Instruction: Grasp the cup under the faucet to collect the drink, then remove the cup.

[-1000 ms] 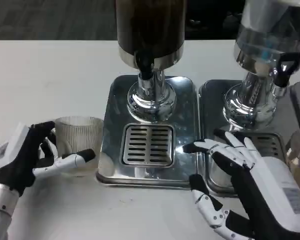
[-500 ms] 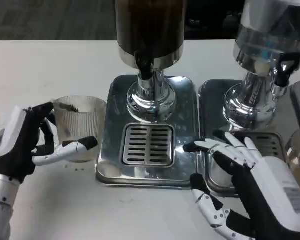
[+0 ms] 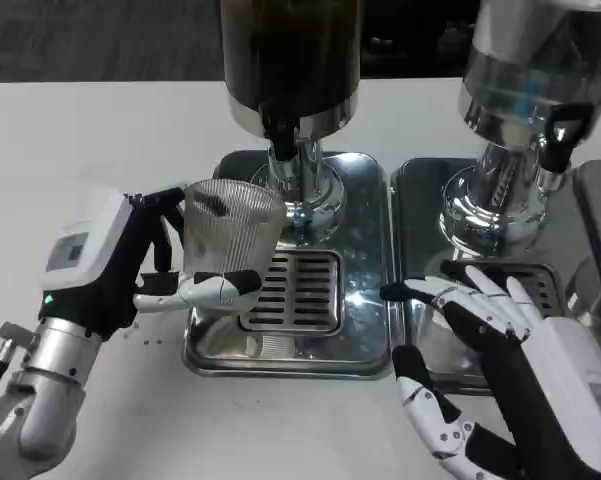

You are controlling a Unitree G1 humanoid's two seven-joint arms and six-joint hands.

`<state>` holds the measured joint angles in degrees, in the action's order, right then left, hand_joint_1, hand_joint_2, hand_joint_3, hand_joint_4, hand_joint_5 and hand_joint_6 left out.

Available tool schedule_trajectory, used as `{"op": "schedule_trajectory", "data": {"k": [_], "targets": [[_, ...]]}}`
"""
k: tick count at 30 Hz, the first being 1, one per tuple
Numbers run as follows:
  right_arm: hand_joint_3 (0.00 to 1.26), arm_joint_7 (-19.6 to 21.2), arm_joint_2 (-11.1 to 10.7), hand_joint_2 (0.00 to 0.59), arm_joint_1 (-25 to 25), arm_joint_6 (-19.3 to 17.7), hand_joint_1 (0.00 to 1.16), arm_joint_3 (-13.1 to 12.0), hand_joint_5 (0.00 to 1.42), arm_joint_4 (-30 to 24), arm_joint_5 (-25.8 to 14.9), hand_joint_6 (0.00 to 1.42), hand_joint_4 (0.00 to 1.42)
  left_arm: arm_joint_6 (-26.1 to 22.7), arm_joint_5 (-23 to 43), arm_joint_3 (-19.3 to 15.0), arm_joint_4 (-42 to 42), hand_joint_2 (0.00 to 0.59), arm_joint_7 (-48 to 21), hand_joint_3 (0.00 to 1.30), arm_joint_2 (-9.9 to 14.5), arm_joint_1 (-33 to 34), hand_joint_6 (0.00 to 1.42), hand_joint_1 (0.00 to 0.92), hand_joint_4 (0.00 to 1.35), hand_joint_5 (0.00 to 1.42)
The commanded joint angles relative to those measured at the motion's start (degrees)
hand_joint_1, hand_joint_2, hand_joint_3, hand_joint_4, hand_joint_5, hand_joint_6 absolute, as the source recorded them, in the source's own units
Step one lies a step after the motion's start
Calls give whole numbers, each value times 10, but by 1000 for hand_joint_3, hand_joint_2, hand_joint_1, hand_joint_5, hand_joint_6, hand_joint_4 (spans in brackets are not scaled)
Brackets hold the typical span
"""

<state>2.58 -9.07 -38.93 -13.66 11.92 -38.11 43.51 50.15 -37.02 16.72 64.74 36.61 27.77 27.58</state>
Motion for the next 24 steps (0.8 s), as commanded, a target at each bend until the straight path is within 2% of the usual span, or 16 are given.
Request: {"op": "schedule_trajectory", "data": {"k": [1, 24], "targets": [[339, 7, 7, 508, -15, 6, 369, 1, 111, -21, 6, 14, 255, -6, -22, 18, 7, 0, 36, 756, -10, 26, 1424, 606, 920, 1106], [339, -11, 10, 508, -38, 24, 362, -4, 122, -56, 1, 32, 257, -60, -83, 96, 49, 0, 122, 741, -32, 54, 1418, 596, 902, 1093]]}}
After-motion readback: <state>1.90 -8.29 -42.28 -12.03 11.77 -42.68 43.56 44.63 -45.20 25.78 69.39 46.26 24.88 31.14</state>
